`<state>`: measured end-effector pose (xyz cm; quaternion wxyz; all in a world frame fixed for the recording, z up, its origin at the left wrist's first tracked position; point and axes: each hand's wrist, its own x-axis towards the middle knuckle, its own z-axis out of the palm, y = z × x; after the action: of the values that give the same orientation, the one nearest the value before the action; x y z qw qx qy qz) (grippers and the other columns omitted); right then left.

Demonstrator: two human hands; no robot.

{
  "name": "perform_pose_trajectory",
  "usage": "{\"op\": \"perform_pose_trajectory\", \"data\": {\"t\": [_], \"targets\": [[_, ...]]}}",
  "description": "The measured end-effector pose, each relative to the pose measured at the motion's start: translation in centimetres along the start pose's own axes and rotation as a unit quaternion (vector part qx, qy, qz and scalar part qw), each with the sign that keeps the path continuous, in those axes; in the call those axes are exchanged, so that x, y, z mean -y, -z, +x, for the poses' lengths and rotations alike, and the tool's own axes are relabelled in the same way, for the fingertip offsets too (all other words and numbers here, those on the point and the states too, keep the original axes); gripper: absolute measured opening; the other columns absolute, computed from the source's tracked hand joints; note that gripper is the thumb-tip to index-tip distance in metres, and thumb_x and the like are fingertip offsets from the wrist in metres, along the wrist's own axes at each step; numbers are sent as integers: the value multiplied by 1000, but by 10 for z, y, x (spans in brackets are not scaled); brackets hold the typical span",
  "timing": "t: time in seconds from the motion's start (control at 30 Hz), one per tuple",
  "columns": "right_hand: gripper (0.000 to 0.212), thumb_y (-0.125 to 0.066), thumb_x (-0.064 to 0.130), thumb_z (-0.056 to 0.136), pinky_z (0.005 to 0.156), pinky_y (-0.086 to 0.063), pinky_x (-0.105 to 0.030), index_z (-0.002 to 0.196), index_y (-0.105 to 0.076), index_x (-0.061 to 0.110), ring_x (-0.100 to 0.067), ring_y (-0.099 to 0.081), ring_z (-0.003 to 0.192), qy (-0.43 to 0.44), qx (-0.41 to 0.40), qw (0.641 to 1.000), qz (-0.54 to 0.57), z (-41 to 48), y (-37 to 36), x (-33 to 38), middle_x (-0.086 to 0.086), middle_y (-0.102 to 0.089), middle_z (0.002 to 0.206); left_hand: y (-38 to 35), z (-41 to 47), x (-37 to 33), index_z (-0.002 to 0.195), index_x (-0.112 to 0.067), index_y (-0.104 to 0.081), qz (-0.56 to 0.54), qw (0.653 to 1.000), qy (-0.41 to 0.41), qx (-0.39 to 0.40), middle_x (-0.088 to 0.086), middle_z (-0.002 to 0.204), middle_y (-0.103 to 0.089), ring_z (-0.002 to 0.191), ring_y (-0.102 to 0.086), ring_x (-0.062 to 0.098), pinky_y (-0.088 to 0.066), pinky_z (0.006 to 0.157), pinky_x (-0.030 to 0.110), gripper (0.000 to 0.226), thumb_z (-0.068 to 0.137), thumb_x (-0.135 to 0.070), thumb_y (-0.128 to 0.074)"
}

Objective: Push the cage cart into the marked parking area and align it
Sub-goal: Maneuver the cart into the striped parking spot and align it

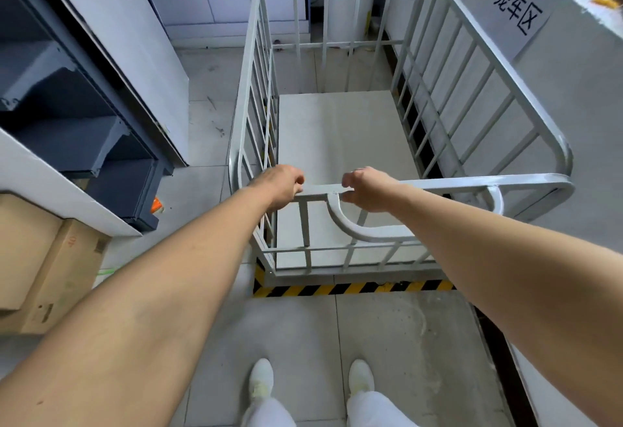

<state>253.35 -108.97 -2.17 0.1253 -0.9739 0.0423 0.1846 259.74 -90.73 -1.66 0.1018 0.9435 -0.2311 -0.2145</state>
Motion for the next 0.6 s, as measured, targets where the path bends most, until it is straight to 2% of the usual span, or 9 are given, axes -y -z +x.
{"op": "perform_pose_trajectory", "data": {"t": [0.13,0.33,0.47,0.53,0.6], "targets": [[38,-56,36,92,96,-48,-37,122,-58,12,-33,-54,117,1,-11,1000,-3,22,-3,49,-11,-58,126,17,8,53,123,-16,-62,25,1000,15,6,11,132,-60,121,-56,30,-44,100,35,30,96,-25,-54],[43,-56,33,93,100,-44,-38,128,-54,9,-31,-47,126,-21,8,1000,-20,50,-27,103,-12,-54,131,25,16,113,125,-15,-60,80,996,-25,43,12,133,-58,125,-51,33,-43,99,35,34,93,-25,-57],[42,-57,34,91,98,-41,-36,126,-53,11,-29,-45,125,-41,26,999,-20,63,-47,122,-10,-53,130,14,23,135,133,-13,-54,112,987,-68,98,8,134,-55,132,-41,33,-33,110,39,47,94,-40,-56],[41,-56,35,92,96,-41,-36,126,-52,11,-28,-46,124,-54,29,998,-25,66,-54,127,-10,-54,128,5,25,136,123,-10,-58,117,982,-91,119,11,126,-59,129,-45,32,-27,114,38,43,93,-40,-57],[36,-54,33,94,91,-43,-35,121,-54,9,-30,-51,119,-68,17,997,-29,70,-57,130,-12,-57,123,-3,25,136,116,-8,-57,114,981,-107,116,12,122,-60,123,-47,31,-32,107,36,35,93,-34,-58]]}}
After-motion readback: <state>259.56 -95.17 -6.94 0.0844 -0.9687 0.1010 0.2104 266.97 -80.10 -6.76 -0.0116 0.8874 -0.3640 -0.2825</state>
